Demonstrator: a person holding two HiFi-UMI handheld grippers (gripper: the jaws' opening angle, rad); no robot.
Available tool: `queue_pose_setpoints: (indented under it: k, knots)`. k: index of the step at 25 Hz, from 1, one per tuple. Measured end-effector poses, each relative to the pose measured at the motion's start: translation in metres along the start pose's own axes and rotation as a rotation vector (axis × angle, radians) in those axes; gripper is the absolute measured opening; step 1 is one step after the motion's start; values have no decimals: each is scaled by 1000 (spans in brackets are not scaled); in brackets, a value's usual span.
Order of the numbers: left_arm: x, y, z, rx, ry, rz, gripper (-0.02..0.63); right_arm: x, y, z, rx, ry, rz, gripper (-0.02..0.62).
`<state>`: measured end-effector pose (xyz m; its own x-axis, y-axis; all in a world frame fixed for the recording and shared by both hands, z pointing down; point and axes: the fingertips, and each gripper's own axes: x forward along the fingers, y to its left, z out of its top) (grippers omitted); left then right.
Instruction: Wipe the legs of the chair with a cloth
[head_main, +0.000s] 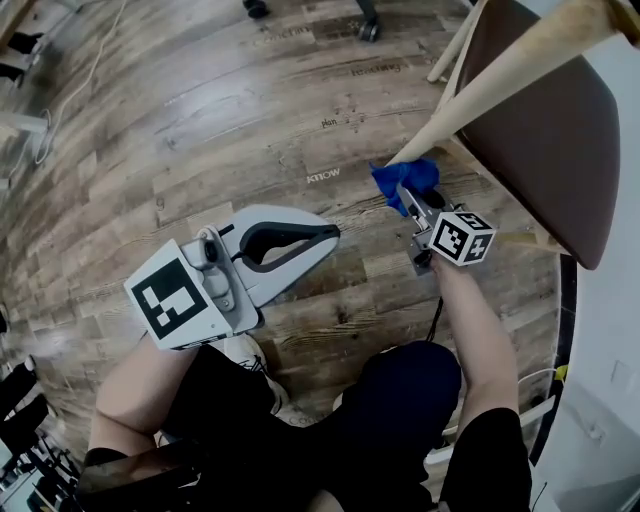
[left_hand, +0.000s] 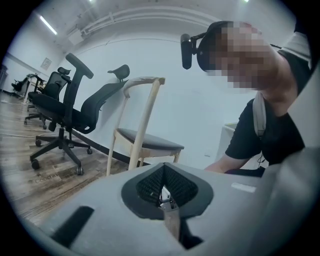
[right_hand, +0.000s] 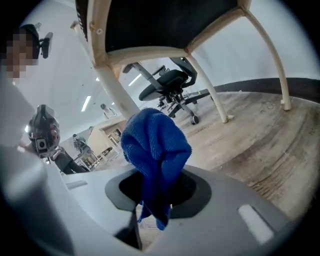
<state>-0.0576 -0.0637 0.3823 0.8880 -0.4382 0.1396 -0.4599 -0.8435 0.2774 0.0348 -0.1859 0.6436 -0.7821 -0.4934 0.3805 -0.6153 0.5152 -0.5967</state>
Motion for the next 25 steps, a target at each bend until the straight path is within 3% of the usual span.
queue_pose_setpoints:
  k: [8,12,19,25]
  knots:
    - [-15,3,-18,-73,43,19,0,40,-58,-77,71,176,-108,106]
    - [-20,5,-22,-73,58,36,0,53,-78,-99,138,242,-190,106]
    - [-25,5,-24,-67,66,41,0,60,-86,-109,172,251,-226,106]
    - [-24,-4,-18,-55,57,20,0,47,-71,-89,159,195,-199,106]
